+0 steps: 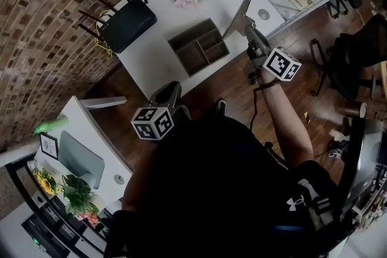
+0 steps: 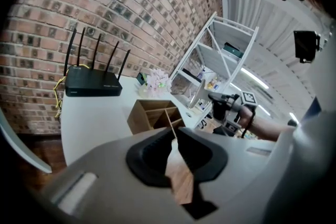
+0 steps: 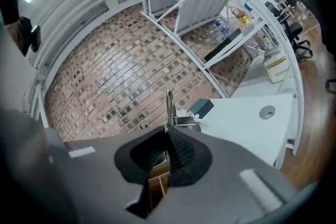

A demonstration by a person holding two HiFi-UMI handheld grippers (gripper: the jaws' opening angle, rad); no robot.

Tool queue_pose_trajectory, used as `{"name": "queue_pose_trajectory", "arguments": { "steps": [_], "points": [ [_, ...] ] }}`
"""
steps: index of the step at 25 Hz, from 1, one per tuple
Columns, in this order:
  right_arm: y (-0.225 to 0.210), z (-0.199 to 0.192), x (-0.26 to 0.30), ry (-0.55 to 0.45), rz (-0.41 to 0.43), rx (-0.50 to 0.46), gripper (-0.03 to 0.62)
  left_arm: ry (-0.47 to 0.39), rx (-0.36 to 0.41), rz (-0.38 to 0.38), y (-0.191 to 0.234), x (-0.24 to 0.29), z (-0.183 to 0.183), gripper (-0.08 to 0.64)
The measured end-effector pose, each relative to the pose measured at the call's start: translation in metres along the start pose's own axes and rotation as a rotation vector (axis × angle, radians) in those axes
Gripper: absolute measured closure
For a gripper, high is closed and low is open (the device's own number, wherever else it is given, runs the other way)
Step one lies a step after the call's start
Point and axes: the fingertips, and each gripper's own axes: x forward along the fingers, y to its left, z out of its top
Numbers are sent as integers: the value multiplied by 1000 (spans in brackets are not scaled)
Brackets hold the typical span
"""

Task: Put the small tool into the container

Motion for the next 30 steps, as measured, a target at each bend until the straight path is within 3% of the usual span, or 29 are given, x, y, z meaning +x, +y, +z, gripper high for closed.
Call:
{"name": "queue_pose_trajectory", "arguments": {
  "steps": [12, 22, 30],
  "points": [
    [10, -53, 39, 118, 12, -276, 580, -16, -36, 68, 19, -19, -4, 531],
    [-9, -88, 45, 141, -55, -95, 580, -11, -44, 80, 17, -16, -8, 531],
    [-9, -119, 47, 216, -119, 14, 578, -4, -58, 89, 18, -18, -13, 531]
  ]
}}
